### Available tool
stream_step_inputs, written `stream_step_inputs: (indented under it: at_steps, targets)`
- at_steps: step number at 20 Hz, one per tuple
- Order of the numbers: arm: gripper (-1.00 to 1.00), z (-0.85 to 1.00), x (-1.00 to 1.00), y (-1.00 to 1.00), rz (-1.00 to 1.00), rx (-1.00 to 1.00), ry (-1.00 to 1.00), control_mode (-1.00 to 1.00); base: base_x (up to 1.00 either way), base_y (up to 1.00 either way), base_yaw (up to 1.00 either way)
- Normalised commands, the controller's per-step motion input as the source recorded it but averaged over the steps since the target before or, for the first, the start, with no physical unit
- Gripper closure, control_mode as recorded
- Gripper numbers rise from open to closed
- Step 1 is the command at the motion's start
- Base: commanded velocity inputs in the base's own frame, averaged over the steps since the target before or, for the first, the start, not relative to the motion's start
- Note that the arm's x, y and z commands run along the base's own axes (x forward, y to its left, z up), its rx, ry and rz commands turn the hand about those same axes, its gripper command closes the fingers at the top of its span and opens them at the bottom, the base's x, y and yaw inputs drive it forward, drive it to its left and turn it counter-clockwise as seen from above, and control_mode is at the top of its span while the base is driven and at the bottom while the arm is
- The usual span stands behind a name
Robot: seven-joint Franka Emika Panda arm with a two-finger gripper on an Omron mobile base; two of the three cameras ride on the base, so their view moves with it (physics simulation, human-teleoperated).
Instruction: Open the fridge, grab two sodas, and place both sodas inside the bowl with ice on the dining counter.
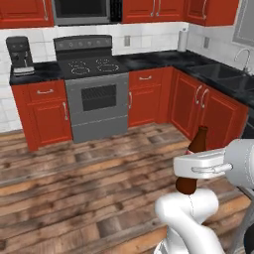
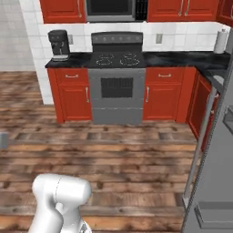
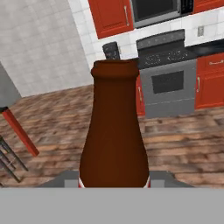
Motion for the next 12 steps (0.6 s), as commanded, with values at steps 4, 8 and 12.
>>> stream_step_inputs:
  at_steps: [4,8,12]
  targets:
    - [1.00,0.00,0.00,0.00,0.00,0.00,0.00,1.00,0.00,0.44,0.57]
    - [1.00,0.00,0.00,0.00,0.00,0.00,0.00,1.00,0.00,0.42,0.56]
    - [1.00,0.00,0.00,0.00,0.00,0.00,0.00,1.00,0.02,0.40,0.54]
